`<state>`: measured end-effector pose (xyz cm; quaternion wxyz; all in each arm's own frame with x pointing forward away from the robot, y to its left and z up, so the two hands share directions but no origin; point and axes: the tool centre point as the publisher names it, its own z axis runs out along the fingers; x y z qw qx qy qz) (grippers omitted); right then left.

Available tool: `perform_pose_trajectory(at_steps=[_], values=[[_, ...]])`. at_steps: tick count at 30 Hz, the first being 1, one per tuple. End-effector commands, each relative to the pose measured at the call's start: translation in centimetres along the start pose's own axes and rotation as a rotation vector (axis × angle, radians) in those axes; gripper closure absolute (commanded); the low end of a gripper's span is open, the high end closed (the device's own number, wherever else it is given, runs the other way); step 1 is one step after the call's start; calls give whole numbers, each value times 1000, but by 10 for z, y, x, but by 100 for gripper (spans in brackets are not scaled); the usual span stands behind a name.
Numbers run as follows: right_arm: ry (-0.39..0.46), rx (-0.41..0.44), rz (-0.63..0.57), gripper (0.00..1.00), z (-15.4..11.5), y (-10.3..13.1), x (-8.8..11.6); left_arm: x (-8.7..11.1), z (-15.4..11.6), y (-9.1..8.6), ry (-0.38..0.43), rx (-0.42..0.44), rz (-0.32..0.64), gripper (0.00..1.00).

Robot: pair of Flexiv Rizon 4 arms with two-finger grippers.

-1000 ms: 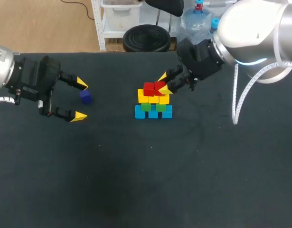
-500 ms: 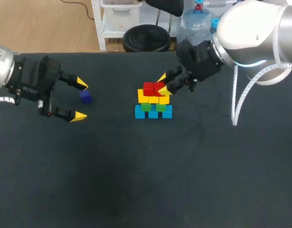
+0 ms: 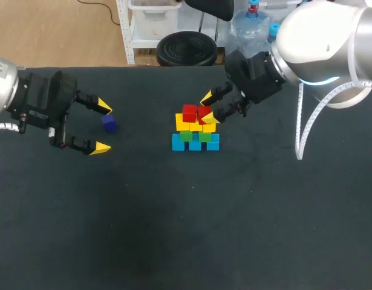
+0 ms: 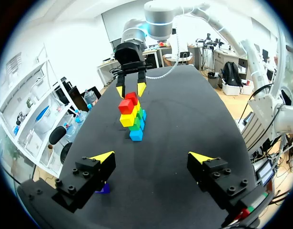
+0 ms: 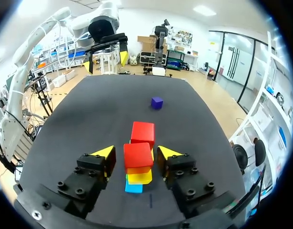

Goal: Place the blue cubes, place green cubes on the blue cubes, place the yellow cubes on the green cubes, then place the red cubes on the yellow cubes, and place purple cube on the red cubes.

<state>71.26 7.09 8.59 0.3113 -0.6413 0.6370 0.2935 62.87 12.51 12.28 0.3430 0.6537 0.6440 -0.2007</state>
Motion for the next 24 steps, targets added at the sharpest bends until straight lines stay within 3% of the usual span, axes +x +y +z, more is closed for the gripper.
perform_pose_trajectory(at_steps=[1,3,8,9,11,14,17,22,24], values=[[-2,1,-1,47,0,0,0,2,0,-1,-6,-3,4,0],[-3,2,-1,51,0,0,0,2,0,-1,-6,-3,4,0],[-2,2,1,51,0,0,0,2,0,-1,-6,-3,4,0],[-3,2,1,49,0,0,0,2,0,-1,-6,-3,4,0],[-3,3,2,31,-1,0,0,2,0,-1,-6,-3,4,0],[-4,5,1,32,-2,0,-1,2,0,-1,-6,-3,4,0],[-4,7,-2,50,-4,0,0,2,0,-1,-6,-3,4,0],[-2,9,-1,53,-4,-1,1,2,0,-1,-6,-3,4,0],[-2,9,-2,59,-4,-1,1,2,0,-1,-6,-3,4,0]])
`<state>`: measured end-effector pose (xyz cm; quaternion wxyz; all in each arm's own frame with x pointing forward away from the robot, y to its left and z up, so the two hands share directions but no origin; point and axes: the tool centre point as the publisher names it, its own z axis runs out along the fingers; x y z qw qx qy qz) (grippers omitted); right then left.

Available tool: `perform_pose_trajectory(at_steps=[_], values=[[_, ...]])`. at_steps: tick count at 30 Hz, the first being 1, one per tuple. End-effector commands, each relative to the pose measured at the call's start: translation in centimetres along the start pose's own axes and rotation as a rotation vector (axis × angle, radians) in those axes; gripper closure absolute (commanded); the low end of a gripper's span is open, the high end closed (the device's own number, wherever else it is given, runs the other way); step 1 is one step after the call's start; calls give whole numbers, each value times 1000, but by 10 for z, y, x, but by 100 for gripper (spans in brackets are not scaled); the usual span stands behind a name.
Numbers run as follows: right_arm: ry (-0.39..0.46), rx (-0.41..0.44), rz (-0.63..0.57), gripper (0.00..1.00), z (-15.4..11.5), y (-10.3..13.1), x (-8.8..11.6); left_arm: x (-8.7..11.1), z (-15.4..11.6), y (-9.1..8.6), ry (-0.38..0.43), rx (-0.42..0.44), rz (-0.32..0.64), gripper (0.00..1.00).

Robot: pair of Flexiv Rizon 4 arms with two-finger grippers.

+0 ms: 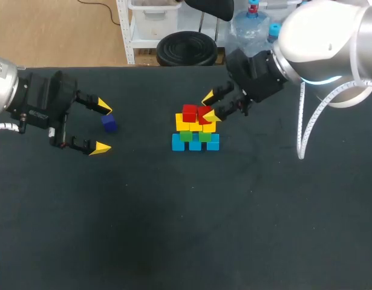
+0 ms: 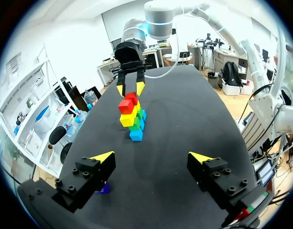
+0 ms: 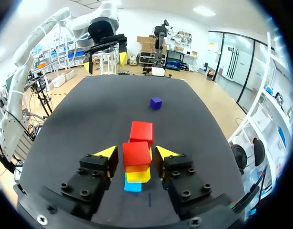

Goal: Place the blue cubes, place green cubes on the blue cubes, place the yellow cubes on the green cubes, then place the red cubes on the yellow cubes, and place purple cube on the red cubes.

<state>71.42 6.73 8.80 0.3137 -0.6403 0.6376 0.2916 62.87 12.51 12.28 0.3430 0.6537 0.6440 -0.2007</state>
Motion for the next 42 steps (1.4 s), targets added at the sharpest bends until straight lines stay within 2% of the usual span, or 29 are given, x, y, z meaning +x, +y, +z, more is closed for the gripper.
perform_pose_trajectory(at_steps=[1,8,19,36,39,40,41,42], values=[[-1,2,-2,60,0,0,1,2,0,-1,-6,-3,4,0],[-1,2,-5,61,1,-1,-1,2,0,-1,-6,-3,4,0],[-3,3,-5,68,2,-2,-2,2,0,-1,-6,-3,4,0],[-3,3,-1,66,3,-4,-1,2,0,-1,-6,-3,4,0],[-3,2,-2,61,3,-4,-1,2,0,-1,-6,-3,4,0],[-2,1,-1,53,3,-4,-1,2,0,-1,-6,-3,4,0],[-2,0,0,49,3,-4,-1,2,0,-1,-6,-3,4,0],[-1,0,1,21,3,-4,-1,2,0,-1,-6,-3,4,0]])
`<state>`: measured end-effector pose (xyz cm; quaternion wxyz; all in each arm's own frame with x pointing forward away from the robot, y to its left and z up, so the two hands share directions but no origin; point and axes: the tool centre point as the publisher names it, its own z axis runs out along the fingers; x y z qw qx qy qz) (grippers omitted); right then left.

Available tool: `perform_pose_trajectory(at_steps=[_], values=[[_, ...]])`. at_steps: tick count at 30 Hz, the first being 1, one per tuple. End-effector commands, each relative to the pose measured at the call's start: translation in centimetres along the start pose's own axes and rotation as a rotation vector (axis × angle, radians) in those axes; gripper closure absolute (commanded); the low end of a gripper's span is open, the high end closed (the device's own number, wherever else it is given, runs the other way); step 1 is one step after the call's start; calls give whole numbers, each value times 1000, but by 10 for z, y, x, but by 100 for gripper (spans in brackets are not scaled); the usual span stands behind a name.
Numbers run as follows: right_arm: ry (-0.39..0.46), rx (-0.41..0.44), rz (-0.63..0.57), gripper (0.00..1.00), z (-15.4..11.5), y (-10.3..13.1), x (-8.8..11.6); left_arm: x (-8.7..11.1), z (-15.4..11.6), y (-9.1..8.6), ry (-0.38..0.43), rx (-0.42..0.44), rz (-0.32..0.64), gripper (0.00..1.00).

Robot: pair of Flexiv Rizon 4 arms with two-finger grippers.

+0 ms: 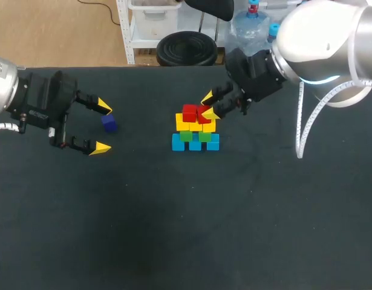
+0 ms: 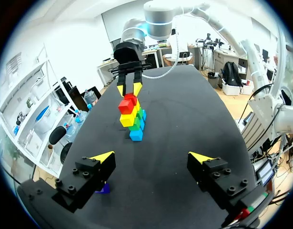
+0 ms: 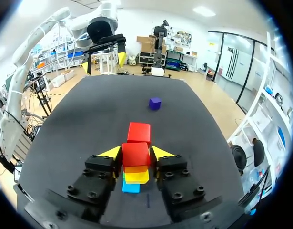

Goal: Place the blue cubes, place green cubes on the blue cubes, place the yellow cubes on the green cubes, then place the red cubes on the yellow cubes, and place purple cube on the red cubes.

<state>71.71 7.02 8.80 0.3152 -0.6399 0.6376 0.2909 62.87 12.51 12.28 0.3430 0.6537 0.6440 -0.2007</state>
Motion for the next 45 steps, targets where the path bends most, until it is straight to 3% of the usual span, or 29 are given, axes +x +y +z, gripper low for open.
perform_pose_trajectory(at_steps=[1,2,13,22,35,45], values=[[0,-3,3,5,1,-2,0,2,0,-1,-6,-3,4,0],[0,-2,4,0,0,-2,1,2,0,-1,-6,-3,4,0],[1,14,17,0,-7,-2,3,2,0,-1,-6,-3,4,0],[-4,63,29,0,-35,-1,9,2,0,-1,-6,-3,4,0],[-143,91,90,0,-93,12,44,2,0,-1,-6,-3,4,0],[-177,85,99,0,-116,26,59,2,0,-1,-6,-3,4,0]])
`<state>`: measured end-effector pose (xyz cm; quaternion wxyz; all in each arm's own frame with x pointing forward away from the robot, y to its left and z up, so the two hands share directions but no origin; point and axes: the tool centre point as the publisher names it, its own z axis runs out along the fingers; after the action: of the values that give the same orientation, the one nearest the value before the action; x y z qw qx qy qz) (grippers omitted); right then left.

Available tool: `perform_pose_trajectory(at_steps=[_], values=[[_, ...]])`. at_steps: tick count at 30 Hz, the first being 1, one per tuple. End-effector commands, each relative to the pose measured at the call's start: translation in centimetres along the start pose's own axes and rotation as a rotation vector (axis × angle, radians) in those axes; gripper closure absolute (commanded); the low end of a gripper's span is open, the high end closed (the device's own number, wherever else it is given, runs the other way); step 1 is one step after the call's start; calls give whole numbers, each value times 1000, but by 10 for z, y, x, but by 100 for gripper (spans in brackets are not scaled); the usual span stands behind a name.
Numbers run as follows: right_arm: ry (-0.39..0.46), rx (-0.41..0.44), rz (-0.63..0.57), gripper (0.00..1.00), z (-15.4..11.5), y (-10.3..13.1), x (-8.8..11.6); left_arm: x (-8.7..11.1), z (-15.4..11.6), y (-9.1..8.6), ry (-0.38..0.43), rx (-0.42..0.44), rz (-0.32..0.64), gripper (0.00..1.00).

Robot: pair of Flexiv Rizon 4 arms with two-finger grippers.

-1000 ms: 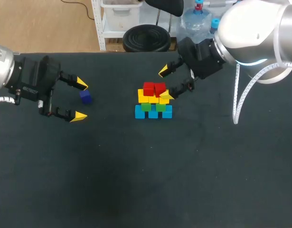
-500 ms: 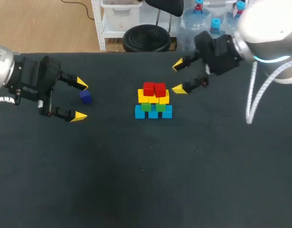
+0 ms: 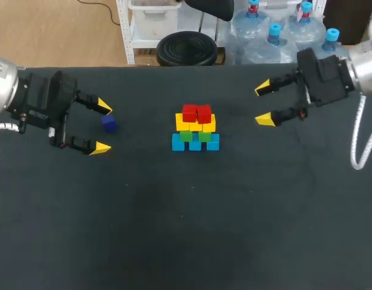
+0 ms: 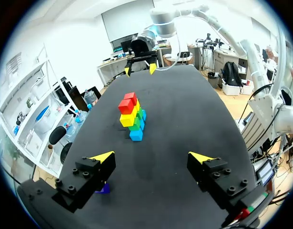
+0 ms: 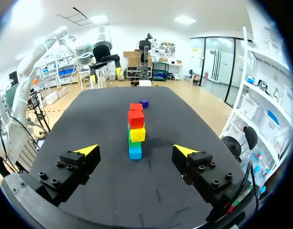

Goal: Place the blue cubes, place green cubes on the blue cubes, place the yellow cubes on the green cubes, then place the red cubes on the yellow cubes, and place purple cube on the red cubes.

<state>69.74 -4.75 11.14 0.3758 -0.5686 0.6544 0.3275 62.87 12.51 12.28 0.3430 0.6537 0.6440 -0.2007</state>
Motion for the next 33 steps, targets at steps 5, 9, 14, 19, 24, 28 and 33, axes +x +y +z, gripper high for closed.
perform_pose_trajectory(at_steps=[5,9,14,19,24,28,33], values=[[-77,-20,12,0,-19,14,3,2,0,-1,-6,-3,4,0],[-94,-26,18,0,-25,18,6,2,0,-1,-6,-3,4,0],[-93,-34,10,0,-35,21,6,2,0,-1,-6,-3,4,0],[-68,-49,4,0,-43,24,5,2,0,-1,-6,-3,4,0],[-61,-59,9,0,-43,25,5,2,0,-1,-6,-3,4,0],[-61,-59,9,0,-43,25,5,2,0,-1,-6,-3,4,0],[-61,-59,9,0,-43,25,5,15,-7,4,-30,-22,15,0]])
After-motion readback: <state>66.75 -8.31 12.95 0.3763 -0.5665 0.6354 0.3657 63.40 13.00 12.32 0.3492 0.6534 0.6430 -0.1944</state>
